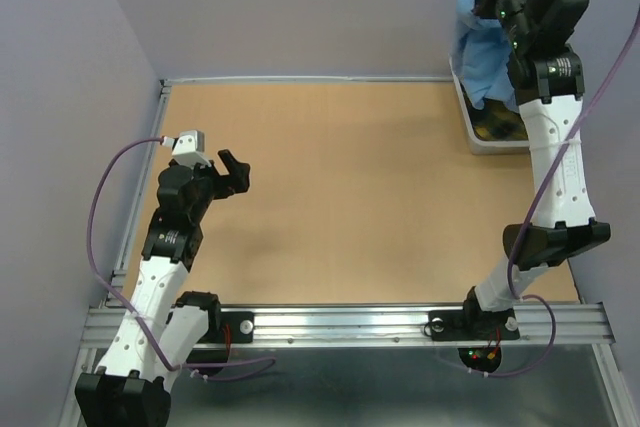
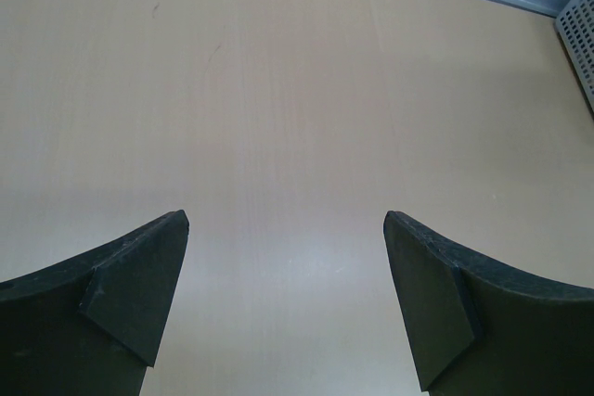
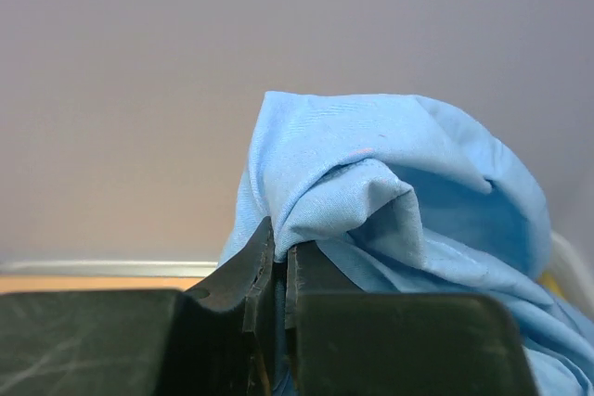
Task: Fold and stack the long sleeve shirts
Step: Move the shirt to the center of the board
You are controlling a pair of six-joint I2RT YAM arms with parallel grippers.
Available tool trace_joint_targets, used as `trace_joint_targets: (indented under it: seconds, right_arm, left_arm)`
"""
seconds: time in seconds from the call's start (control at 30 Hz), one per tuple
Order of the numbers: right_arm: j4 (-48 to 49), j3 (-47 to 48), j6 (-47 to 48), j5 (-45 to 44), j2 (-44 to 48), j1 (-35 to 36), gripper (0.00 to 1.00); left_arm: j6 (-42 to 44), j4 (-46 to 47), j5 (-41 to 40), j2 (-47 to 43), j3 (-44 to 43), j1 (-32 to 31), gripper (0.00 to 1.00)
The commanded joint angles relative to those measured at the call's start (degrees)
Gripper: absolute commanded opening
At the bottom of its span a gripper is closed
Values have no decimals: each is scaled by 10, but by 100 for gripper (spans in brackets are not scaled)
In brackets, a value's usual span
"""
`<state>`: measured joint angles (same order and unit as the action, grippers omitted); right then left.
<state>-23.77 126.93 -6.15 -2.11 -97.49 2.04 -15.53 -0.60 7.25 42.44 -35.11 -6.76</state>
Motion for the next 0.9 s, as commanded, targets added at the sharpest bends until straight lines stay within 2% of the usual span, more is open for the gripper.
trace_joint_targets:
  seconds: [0.0, 0.27, 0.47, 0.6, 0.7, 0.8, 0.87]
  right_arm:
    - [47, 46, 19, 141, 13, 89, 0]
    - [49, -11, 33, 135, -1, 287, 1]
    - [60, 1, 18, 129, -59, 437, 0]
    - [69, 85, 10, 123, -114, 478, 1]
    - [79, 140, -11, 120, -142, 481, 1]
    - [91, 108, -9, 72, -126, 481, 1]
    - [101, 28, -10, 2, -103, 481, 3]
  left_arm:
    - [2, 28, -4, -14, 2, -4, 98]
    - [3, 28, -11, -30, 6, -4, 98]
    - [4, 28, -15, -32, 6, -4, 98]
    - [4, 28, -21, -36, 6, -4, 98]
    - [5, 28, -25, -39, 7, -4, 98]
    - [6, 27, -29, -43, 7, -4, 99]
    - [5, 27, -30, -44, 7, -4, 99]
